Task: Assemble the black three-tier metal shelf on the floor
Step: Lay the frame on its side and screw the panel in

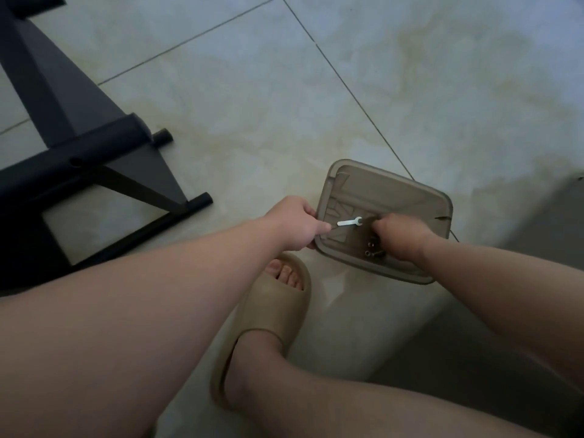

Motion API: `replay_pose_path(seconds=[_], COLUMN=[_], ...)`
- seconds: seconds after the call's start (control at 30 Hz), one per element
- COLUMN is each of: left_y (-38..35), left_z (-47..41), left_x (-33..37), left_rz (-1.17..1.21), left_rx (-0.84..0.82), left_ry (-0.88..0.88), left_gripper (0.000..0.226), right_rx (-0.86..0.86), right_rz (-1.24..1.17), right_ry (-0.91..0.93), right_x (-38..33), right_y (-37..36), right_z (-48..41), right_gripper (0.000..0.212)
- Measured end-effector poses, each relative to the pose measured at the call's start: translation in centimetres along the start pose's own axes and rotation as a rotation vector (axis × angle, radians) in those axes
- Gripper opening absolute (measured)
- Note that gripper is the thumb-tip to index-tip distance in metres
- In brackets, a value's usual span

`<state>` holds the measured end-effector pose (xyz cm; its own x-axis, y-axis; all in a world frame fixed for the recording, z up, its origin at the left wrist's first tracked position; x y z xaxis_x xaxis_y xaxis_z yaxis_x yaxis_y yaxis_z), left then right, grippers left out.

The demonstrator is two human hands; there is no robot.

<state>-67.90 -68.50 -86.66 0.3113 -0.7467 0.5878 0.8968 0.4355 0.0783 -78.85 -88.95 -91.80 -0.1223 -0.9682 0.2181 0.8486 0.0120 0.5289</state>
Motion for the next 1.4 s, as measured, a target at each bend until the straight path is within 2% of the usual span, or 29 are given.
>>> replay_pose_path(seconds=[0.13,0.23,0.43,0.5,0.6,0.77,0.9,1.0,1.07,1.2,1.4], left_y=[1.1,3.0,7.4,8.7,10.2,12.0,13.7,14.9,15.8,17.7,19.9], left_z=[2.1,5.2,13.8,17.5,23.1,30.1,32.9,33.8,34.0,33.6,30.9], left_x=[0.8,1.9,4.6,5.3,5.3,2.8,1.4,0.7,0.3,-0.1,0.1], left_rz=[-0.075,-0.176,-0.286,-0.342,-0.338,-0.232,-0.050,-0.018,-0.048,-0.077,-0.149], left_rx=[-0.005,-0.001,0.130,0.193,0.234,0.228,0.355,0.490,0.537,0.585,0.600], left_ry=[0.048,0.075,-0.049,-0.100,-0.159,-0.158,-0.179,-0.218,-0.235,-0.244,-0.214], left_gripper=[0.019,0.035,0.027,0.018,0.012,0.016,0.017,0.011,0.016,0.011,0.010], right_rx=[0.046,0.099,0.298,0.374,0.510,0.599,0.669,0.666,0.647,0.639,0.617], right_rz=[-0.173,-0.278,-0.467,-0.550,-0.671,-0.840,-0.950,-1.115,-1.186,-1.283,-1.269], right_ry=[-0.066,-0.078,-0.101,-0.085,-0.005,0.234,0.318,0.345,0.335,0.334,0.287], right_x=[0.7,0.7,-0.7,-1.8,-4.3,-11.0,-14.8,-16.8,-18.3,-21.2,-22.6], right_y=[2.7,5.8,13.2,15.7,19.2,22.9,25.2,24.9,24.2,23.5,23.1], right_z=[1.9,4.5,12.5,16.1,21.6,29.3,33.3,33.9,33.5,32.1,28.6], right_gripper=[0.018,0.004,0.028,0.028,0.022,0.036,0.024,0.017,0.014,0.018,0.020])
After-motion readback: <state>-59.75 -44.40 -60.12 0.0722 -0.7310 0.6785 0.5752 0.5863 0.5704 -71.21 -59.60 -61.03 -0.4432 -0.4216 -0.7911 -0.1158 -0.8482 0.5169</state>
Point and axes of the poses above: each hand's wrist, its own z-axis away from the middle knuckle, its own y-axis out of the back of the hand, x = y × z, the point moved 4 cm from there along -z, towards the middle knuckle, and after that the axes turned 4 degrees about -x, right-handed, at the moved point
